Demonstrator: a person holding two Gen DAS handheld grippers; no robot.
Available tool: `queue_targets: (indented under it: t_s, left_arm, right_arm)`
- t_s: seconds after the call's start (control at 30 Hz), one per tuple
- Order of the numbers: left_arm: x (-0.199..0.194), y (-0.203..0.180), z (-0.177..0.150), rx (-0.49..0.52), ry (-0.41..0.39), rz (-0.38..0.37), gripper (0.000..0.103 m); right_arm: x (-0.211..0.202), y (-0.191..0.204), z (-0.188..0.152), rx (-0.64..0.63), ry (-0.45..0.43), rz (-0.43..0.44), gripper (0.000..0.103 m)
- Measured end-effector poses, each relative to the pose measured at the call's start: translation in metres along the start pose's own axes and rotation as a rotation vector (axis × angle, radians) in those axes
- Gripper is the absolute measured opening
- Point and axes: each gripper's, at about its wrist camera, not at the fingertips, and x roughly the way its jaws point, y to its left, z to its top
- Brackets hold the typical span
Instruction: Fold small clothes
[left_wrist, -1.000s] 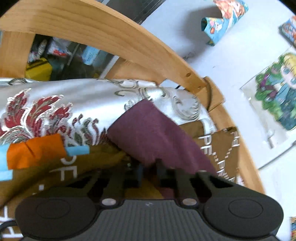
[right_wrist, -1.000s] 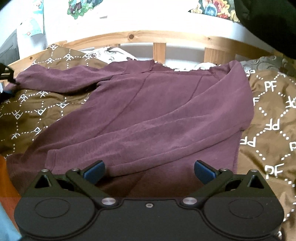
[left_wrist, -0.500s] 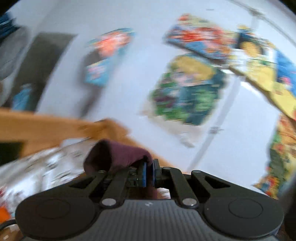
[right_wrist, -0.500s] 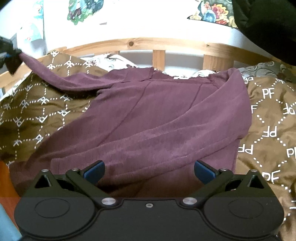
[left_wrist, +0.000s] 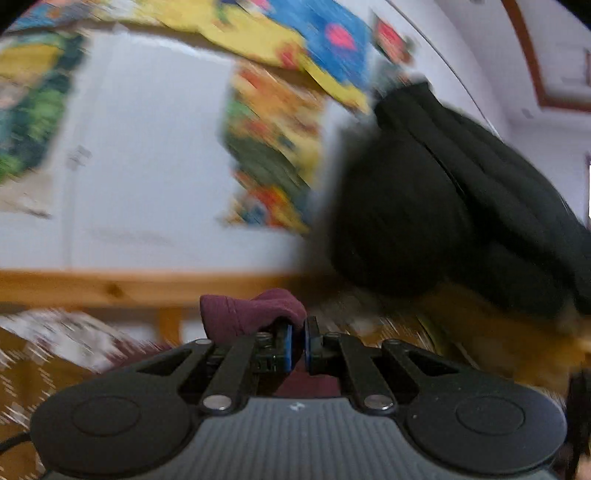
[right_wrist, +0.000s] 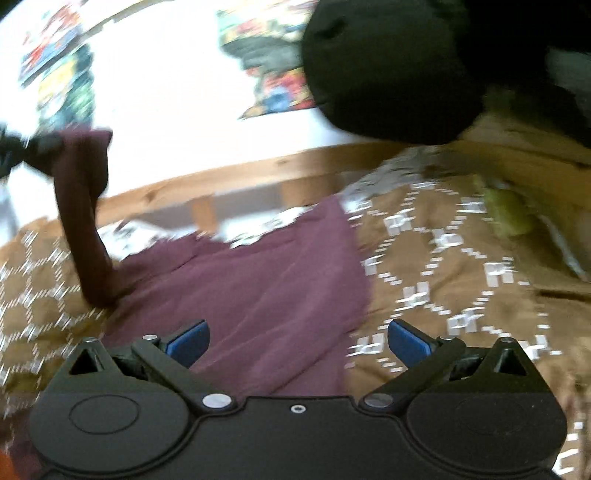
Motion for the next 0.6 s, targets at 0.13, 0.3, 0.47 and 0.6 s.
queue_targets:
  t_s: [0.13, 0.3, 0.47, 0.6]
  left_arm:
    - [0.024, -0.037, -0.047, 0.053, 0.136, -0.038, 0.006]
    - [0.033, -0.061, -0.093, 0.078, 0.255, -0.063, 0.007]
    - [0.026, -0.056, -0.1, 0.045, 0.346, -0.076, 0.056]
    - [0.015, -0.044, -0.094, 0.002, 0.357, -0.06, 0.076]
  right_arm:
    - [-0.004, -0.031, 0.006, 0.077, -0.016, -0.067, 0.102]
    - [-0.005, -0.053, 0.009, 0.133, -0.034, -0.109, 0.102]
    - [-0.002, -0.058, 0.006, 0.149, -0.013, -0.107, 0.102]
    - [0.001, -0.047, 0.004, 0.112, 0.013, -0.078, 0.102]
